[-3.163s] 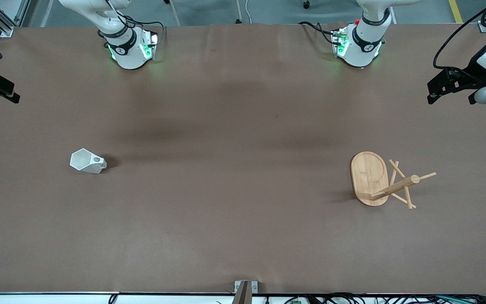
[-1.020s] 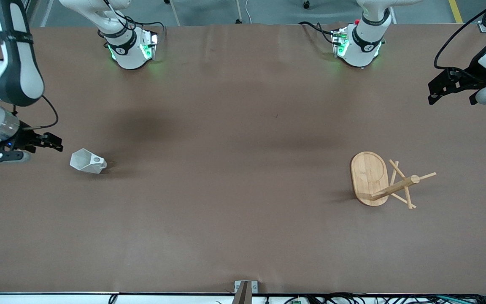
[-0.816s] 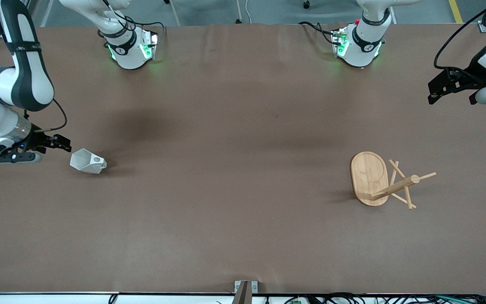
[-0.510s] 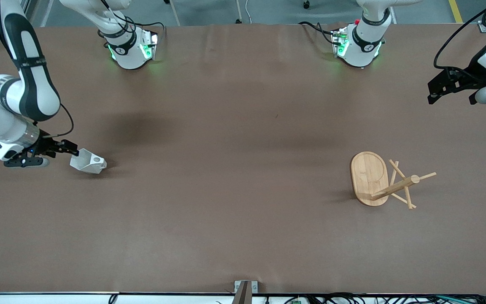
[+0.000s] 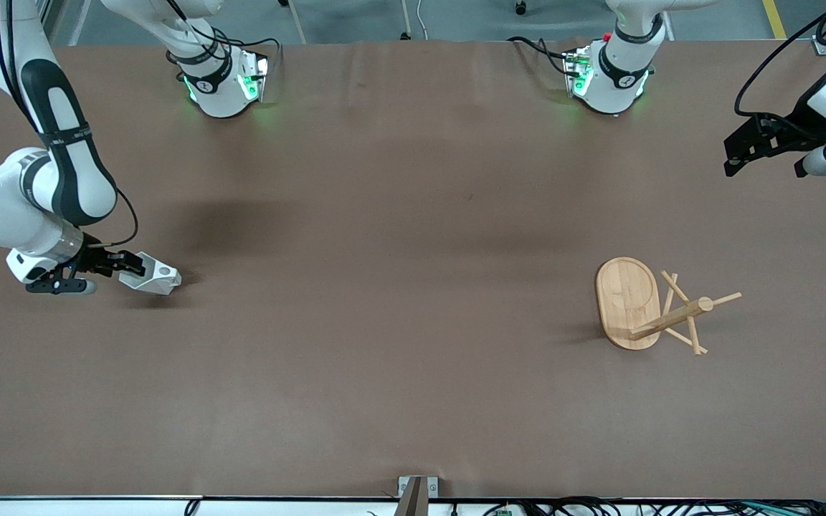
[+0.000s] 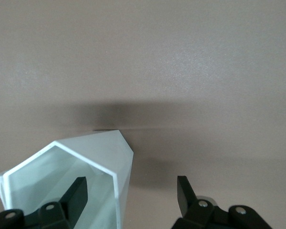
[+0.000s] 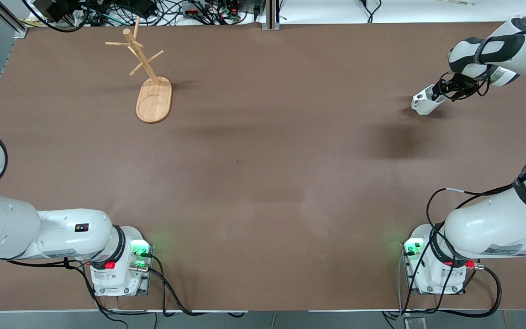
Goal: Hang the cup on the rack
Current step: 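Close the right gripper on the white cup's rim, then lift the cup with the right gripper while the left gripper approaches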
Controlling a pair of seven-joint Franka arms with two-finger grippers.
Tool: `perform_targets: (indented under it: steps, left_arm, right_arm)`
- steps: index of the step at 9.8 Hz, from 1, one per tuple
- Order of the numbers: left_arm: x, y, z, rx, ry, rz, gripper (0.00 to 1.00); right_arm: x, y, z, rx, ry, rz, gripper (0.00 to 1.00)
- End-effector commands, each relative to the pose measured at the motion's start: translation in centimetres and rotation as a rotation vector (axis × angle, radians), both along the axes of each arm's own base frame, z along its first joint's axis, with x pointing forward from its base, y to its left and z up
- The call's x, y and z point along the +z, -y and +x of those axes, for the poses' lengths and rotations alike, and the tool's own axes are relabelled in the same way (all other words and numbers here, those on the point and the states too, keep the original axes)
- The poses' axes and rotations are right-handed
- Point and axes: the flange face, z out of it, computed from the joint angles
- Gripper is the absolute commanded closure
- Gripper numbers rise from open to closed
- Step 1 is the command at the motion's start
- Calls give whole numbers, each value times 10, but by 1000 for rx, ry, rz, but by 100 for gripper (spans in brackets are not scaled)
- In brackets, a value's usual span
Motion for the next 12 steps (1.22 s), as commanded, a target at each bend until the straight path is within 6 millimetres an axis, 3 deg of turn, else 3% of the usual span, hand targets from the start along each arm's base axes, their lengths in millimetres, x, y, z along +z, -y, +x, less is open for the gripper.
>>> perform_targets:
  steps: [1,5,9,10,12]
  left_arm:
    - [-11,7,4,-25,-38,8,0]
    - [-12,7,5,-25,-39,8,0]
    - [-14,9,7,-26,-42,10,0]
    - [-11,8,7,-23,-36,6,0]
    - [-12,9,8,-28,-38,6,0]
  right_arm:
    - [0,3,3,15,12,14,95]
    - [11,-4,5,26,-9,36,100]
    - [105,-27,17,70,-67,139,100]
    - [121,-47,18,75,-64,201,100]
    - [135,-111,15,61,-96,448,100]
